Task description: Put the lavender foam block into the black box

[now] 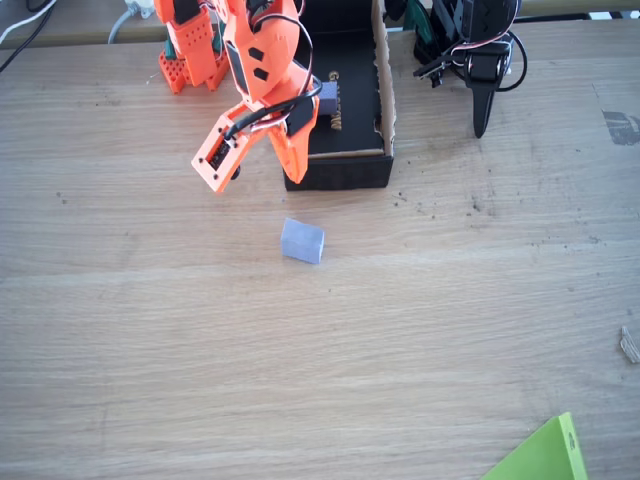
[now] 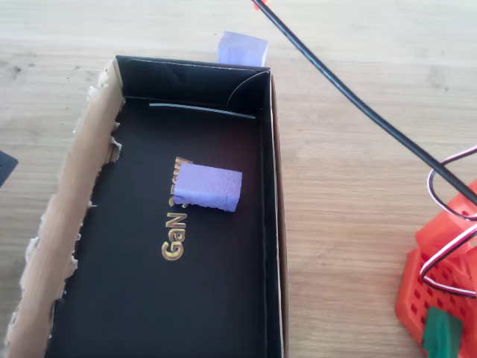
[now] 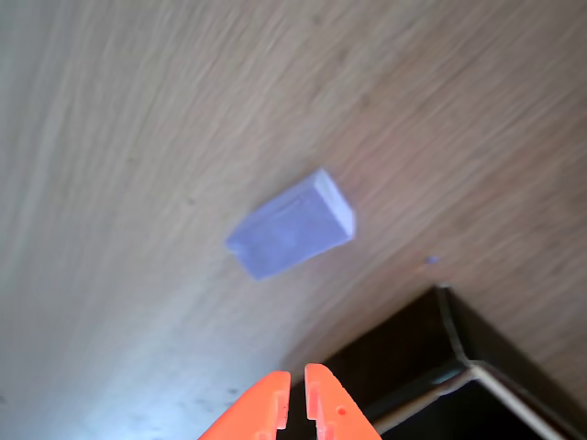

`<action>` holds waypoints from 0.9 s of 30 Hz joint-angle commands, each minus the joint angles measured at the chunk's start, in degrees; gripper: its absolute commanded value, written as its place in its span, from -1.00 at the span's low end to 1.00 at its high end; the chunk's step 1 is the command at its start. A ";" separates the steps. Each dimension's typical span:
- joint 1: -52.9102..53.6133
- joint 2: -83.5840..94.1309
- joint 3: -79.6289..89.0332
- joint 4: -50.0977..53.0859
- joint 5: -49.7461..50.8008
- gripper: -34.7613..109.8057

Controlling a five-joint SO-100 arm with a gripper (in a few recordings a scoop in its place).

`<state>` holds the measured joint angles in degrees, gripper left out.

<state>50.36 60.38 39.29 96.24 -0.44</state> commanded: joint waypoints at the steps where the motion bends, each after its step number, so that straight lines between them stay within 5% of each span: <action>1: 0.44 3.52 -1.14 -1.32 -5.62 -0.52; 27: -0.62 6.06 1.76 -6.68 -27.33 -0.52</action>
<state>48.69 61.88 40.52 90.62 -25.84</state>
